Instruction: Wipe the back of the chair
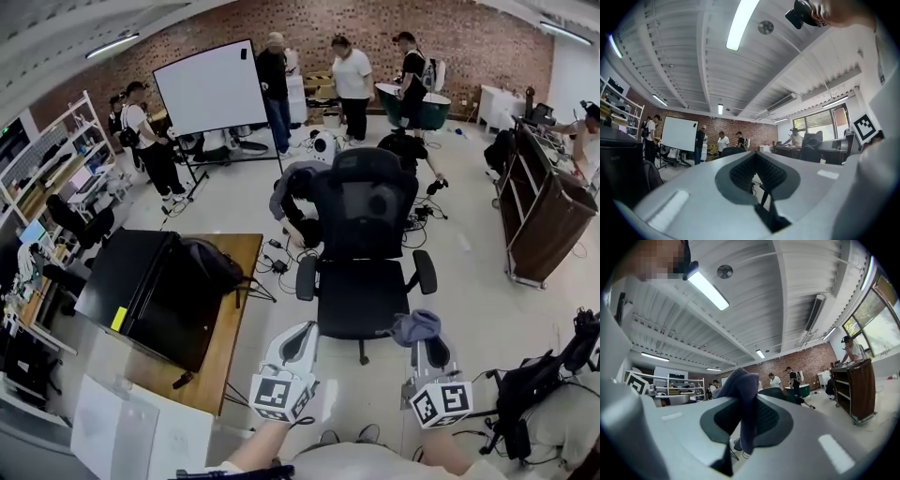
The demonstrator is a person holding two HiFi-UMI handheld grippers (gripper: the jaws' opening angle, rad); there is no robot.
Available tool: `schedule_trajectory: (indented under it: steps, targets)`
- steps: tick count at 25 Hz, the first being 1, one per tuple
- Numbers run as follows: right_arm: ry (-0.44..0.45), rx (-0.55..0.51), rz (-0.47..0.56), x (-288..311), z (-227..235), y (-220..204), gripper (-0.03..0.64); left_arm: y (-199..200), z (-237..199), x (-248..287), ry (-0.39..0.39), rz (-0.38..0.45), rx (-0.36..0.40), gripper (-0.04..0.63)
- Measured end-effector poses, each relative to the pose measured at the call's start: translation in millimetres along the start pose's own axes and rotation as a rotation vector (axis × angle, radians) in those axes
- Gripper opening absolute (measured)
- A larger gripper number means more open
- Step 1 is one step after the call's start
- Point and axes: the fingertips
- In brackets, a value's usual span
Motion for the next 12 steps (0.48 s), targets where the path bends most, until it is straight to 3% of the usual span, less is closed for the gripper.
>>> schedule_trajectory:
  steps: [5,12]
  targets:
    - [0.009,-0.017,0.002,-2.0,-14.9,-1.7,0.051,0.9,4.6,-11.6,-0.03,0.016,-0.024,0.052]
    - [0.026,-0.035,0.022,-7.1,-33.7,12.8,0.051,22.9,8.7,-18.0,-0.063,0.054,-0.001,0.052]
Point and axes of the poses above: the fingertips, and each gripper's own axes: x forward along the fingers, z to its right, y out of its top, and after that the axes turned 2 degrees about z, right-handed
